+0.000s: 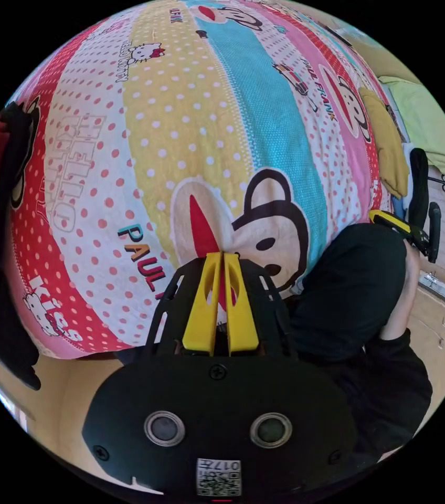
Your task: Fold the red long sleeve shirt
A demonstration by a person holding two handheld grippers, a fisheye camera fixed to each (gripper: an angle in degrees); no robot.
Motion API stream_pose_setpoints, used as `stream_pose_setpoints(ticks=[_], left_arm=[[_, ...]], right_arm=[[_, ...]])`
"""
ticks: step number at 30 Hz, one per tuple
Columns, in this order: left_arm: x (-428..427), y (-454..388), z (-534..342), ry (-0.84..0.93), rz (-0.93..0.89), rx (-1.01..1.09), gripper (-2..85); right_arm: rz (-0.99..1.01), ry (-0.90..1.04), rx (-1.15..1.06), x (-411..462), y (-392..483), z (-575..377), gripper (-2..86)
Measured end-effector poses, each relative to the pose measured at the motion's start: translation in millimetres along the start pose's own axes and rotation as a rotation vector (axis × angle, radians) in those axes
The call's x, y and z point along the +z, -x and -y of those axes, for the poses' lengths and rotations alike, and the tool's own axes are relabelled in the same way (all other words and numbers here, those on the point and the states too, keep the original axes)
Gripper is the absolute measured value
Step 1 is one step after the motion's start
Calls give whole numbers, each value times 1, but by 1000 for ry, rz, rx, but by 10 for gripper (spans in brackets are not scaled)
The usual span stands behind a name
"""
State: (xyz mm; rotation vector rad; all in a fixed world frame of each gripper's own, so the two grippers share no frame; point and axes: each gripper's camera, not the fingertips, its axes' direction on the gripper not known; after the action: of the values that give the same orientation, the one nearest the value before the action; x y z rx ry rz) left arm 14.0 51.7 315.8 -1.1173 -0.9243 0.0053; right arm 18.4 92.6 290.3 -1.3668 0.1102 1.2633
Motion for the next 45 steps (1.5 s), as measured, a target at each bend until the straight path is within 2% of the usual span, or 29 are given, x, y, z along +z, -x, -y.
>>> stream_pose_setpoints(ticks=[3,6,9,12,14,16,18,20,23,25,27,29,31,33,37,41,45], left_arm=[[1,-9,3,-3,37,37,-10],[2,-11,-2,-53,39,49,-10],[4,4,-14,-153,-62,41,-9],[10,30,-34,-302,-245,52,-9],[9,55,-60,-484,-400,35,-8],[-6,77,-84,-651,-433,-35,-5],[-37,97,-101,-798,-377,-100,3],[-90,123,-105,-948,-285,-170,53],[-156,155,-85,-1056,-232,-239,121],[-184,172,-57,-1064,-193,-294,142],[-196,189,-18,-987,-155,-354,152],[-183,208,35,-802,-102,-443,121],[-173,209,37,-853,-71,-446,77],[-160,211,28,-919,-126,-432,55],[-128,203,-31,-1004,-266,-351,38],[-84,153,-132,-1022,-142,-276,33],[-33,136,-223,-1008,-236,-296,28]], right_arm=[[-9,-8,-78,4,2,3,4],[17,-16,24,8,-3,10,5],[-9,-42,72,14,-1,14,5],[-10,-72,143,21,-4,18,6],[17,-77,172,23,-10,21,6],[65,-70,206,26,-21,27,5],[80,-71,210,29,-26,30,5],[87,-79,215,31,-30,33,4],[86,-100,233,36,-33,36,5],[74,-121,245,40,-34,38,5],[61,-135,248,43,-35,40,5],[48,-145,244,46,-36,42,5],[41,-154,238,50,-39,45,5],[42,-160,234,54,-43,47,5],[73,-169,232,62,-58,53,5],[95,-171,234,69,-70,58,4],[46,-180,226,78,-71,63,4]])
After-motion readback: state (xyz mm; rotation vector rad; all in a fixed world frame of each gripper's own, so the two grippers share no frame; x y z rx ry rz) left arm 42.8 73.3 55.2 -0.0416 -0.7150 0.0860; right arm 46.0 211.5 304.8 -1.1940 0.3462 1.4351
